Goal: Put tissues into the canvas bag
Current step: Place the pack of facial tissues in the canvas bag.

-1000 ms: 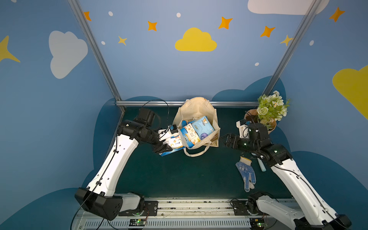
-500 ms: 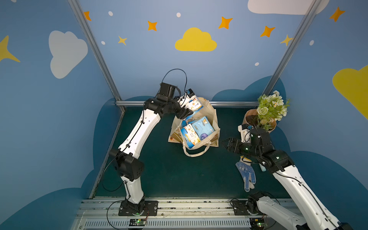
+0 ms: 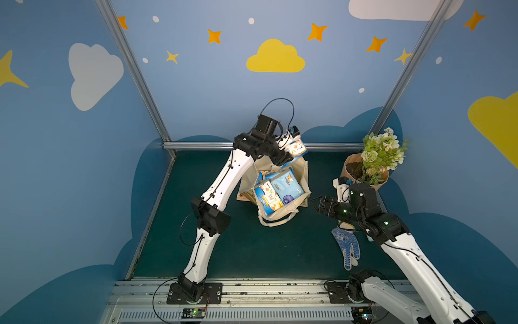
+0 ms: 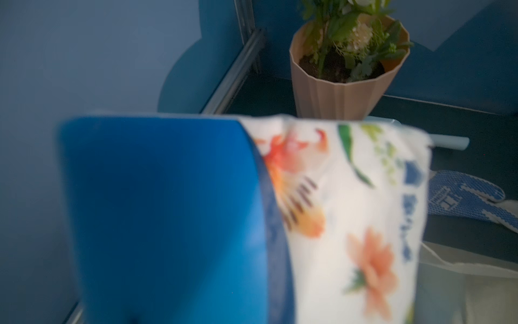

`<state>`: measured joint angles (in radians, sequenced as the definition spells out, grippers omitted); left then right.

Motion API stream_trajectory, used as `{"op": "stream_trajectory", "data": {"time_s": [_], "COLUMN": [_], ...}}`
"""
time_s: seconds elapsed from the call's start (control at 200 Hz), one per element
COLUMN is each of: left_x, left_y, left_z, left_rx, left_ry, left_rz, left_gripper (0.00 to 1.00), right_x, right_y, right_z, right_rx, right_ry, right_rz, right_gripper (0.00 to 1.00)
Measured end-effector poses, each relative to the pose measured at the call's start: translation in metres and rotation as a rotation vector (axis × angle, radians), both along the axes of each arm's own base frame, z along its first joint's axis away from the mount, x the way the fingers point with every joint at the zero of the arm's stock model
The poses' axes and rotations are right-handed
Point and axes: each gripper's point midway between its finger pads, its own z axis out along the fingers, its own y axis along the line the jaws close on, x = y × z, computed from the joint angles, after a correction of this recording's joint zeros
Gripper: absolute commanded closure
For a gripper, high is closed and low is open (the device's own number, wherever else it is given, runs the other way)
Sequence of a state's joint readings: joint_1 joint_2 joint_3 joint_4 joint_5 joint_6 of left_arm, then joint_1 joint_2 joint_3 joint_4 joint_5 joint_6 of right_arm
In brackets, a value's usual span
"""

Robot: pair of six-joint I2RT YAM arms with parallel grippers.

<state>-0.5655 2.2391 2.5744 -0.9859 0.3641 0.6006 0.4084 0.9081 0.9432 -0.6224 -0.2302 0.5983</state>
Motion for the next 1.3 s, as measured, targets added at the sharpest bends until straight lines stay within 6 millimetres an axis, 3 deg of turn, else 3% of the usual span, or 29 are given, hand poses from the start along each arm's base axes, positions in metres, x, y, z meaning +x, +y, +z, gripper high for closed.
{"op": "stream_trajectory", "data": {"time_s": [0.125,0.255,0.446,0.736,1.011,1.302], "left_x": [-0.001,0.012,0.041,0.087,0.088,0.087], "left_y": [0.012,0.043,0.063,0.082,0.086,0.086], "left_z": [-0.046,-0.066,-0.068,-0.084,-0.088,-0.087], "left_rx": [0.096,0.178,0.212,0.28,0.305,0.306], "left_ry": [0.06,0.041,-0.012,-0.056,-0.054,-0.053], "left_rz": [0.02,0.091,0.152,0.197,0.196,0.197], "left_gripper": [0.35,0.35,0.31,0.01,0.0,0.0], "right_x": [0.001,0.001,0.004,0.02,0.042,0.065], "right_y": [0.0,0.0,0.001,0.011,0.037,0.074], "right_z": [0.0,-0.002,-0.004,0.006,0.014,0.007], "right_rx": [-0.003,-0.01,-0.017,0.01,0.027,-0.003], "right_ry": [-0.002,-0.001,0.007,0.006,0.022,0.047], "right_rz": [0.002,0.006,0.008,0.009,0.035,0.041], "right_gripper": [0.12,0.12,0.11,0.09,0.09,0.1]}}
